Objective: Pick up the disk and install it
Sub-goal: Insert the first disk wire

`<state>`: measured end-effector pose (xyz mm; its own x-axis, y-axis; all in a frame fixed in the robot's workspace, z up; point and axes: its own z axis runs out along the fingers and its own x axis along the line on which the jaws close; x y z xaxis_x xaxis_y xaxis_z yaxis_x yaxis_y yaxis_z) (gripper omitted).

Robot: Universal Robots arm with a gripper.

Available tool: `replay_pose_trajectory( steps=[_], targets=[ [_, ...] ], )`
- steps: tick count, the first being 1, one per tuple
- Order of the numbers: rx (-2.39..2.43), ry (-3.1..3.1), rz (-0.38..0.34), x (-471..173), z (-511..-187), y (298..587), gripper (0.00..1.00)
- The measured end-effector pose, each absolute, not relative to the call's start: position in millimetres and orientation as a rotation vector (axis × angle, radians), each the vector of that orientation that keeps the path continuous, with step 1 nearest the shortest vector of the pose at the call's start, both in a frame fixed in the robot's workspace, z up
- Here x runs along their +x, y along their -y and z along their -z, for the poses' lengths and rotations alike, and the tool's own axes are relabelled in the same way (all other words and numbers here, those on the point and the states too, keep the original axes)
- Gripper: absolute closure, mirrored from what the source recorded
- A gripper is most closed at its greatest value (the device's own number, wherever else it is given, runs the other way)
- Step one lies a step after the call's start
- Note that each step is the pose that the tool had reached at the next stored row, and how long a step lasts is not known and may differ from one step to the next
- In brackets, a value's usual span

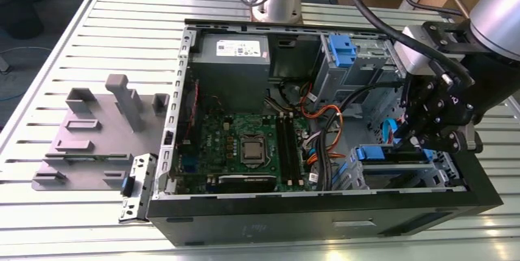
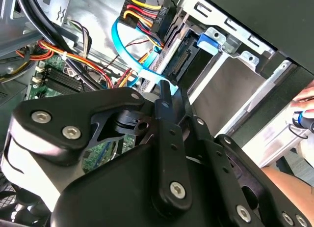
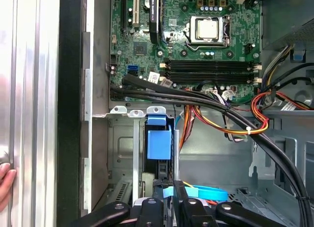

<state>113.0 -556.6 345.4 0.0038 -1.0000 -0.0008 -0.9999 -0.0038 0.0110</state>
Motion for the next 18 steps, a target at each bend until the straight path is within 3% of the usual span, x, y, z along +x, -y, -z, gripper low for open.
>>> replay_pose_trajectory(
  steps=[18],
  targets=[
    [2.221,2.212,0.014,119.6,-352.9,556.5,0.76]
  ],
)
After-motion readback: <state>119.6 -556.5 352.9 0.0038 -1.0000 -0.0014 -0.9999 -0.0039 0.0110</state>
